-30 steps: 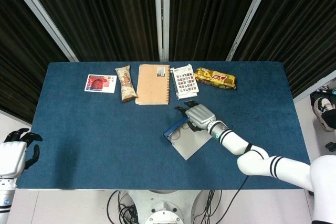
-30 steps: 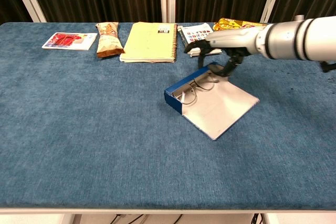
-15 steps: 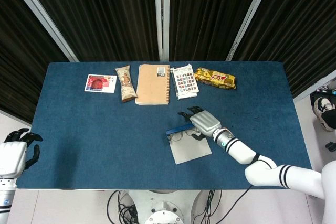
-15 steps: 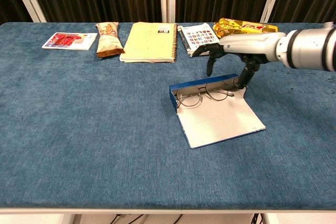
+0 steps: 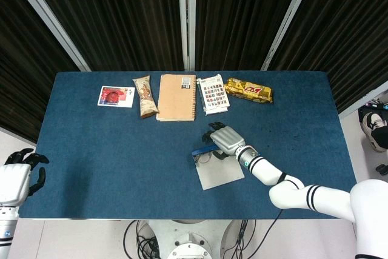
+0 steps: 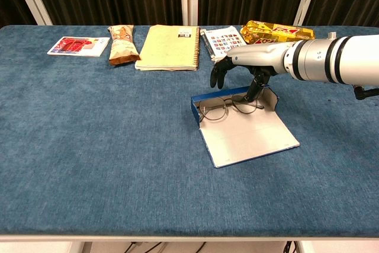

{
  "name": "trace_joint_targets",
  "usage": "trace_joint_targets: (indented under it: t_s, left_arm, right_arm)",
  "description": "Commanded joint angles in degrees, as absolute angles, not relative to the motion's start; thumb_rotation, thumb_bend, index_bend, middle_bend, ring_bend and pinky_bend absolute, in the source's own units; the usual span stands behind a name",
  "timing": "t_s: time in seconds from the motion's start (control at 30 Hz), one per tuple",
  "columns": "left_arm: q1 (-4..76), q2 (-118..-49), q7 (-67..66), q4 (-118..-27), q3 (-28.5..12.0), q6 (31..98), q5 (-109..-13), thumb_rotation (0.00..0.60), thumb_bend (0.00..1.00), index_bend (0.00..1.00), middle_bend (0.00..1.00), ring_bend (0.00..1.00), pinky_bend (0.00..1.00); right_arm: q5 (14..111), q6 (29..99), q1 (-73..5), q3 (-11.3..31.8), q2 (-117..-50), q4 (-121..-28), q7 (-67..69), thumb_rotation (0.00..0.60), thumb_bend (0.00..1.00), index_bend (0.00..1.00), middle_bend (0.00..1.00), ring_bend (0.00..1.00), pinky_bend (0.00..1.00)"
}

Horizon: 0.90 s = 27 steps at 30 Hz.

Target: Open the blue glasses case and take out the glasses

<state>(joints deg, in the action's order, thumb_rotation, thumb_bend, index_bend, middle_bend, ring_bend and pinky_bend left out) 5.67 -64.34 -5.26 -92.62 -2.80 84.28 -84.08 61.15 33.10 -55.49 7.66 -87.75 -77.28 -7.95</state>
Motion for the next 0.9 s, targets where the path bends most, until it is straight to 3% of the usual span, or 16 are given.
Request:
trace_joint_targets:
  t_s: [0.03, 0.4, 0.63, 0.8, 0.9]
  left_arm:
    - [5.7, -64.3, -5.2, -92.6, -2.8, 84.3, -84.1, 0.600, 0.57, 0.44, 0.41, 0.20, 0.25]
    - [5.7, -64.3, -5.1, -92.6, -2.8, 84.3, -84.1, 0.600, 0.57, 0.44, 0.41, 0.20, 0.25]
    - [5.7, -64.3, -5.0, -92.6, -2.8, 84.3, -84.1, 0.600, 0.57, 0.44, 0.41, 0.20, 0.25]
    - [5.7, -64.3, -5.1, -92.6, -2.8, 84.2, -84.1, 0.600, 0.57, 0.44, 0.41, 0.20, 0.25]
    - [5.7, -64.3, -5.1, -92.6, -2.8, 84.2, -84.1, 0.600, 0.57, 0.44, 0.41, 0.20, 0.25]
  right_arm:
    - [60.9, 33.2, -55.6, 7.6, -87.8, -77.2, -8.1, 0.600, 0.41, 0.33, 0.26, 0.00, 0.00]
    - [60.1, 33.0, -55.9, 7.1, -88.1, -76.7, -8.2, 0.600, 0.46, 0.40, 0.26, 0.00, 0.00]
    - [60.3, 34.5, -55.6, 7.3, -88.1, -76.8, -8.2, 0.600, 0.48, 0.53, 0.28, 0.00, 0.00]
    - [61.5, 38.9, -54.7, 8.2, -89.2, -76.5, -8.6, 0.600, 0.48, 0.61, 0.29, 0.00, 0.00]
    - [64.3, 45.6, -53.5, 9.0, -91.9, -74.8, -9.9, 0.600, 0.47, 0.63, 0.29, 0.00, 0.00]
